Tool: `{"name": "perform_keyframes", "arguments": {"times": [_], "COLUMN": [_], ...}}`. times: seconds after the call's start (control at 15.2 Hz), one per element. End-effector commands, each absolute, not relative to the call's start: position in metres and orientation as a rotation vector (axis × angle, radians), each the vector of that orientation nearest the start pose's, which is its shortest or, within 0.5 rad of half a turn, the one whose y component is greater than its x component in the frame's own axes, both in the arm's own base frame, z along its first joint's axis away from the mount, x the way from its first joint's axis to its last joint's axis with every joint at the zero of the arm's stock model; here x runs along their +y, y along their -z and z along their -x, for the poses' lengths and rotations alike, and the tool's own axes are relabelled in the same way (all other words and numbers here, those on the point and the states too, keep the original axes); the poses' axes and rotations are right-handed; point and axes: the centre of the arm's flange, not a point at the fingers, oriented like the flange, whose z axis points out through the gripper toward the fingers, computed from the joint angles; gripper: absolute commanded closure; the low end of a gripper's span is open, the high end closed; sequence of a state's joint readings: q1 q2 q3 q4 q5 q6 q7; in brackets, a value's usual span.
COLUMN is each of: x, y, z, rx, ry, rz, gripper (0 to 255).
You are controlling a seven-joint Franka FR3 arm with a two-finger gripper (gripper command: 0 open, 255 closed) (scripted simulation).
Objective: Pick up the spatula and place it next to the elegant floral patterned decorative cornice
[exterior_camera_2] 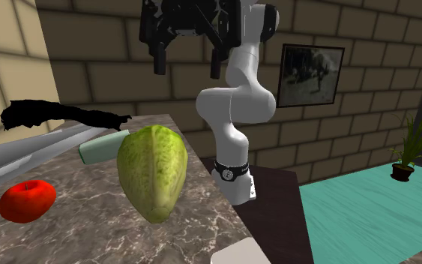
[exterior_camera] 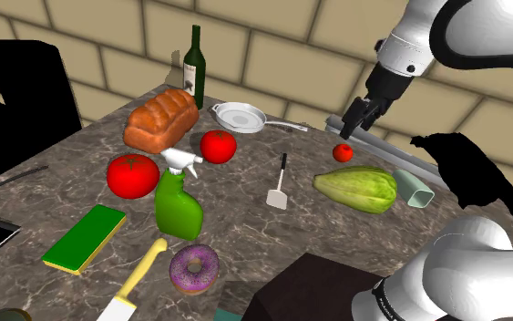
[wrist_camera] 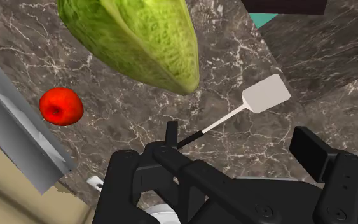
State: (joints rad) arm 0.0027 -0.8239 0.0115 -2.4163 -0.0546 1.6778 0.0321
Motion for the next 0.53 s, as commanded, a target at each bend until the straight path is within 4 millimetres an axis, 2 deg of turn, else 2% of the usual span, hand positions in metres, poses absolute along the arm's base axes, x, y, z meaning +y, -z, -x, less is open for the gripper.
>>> {"name": "perform_keyframes", "arguments": {"times": [0.0,0.46], "x": [0.000,0.021], "y": [-0.583,-0.507], "z": [-0.307,-0.357], "rx": [0.028,0.548], "ry": [0.139,0.125], "rz": [3.200,3.142], "gripper": [0,0]}}
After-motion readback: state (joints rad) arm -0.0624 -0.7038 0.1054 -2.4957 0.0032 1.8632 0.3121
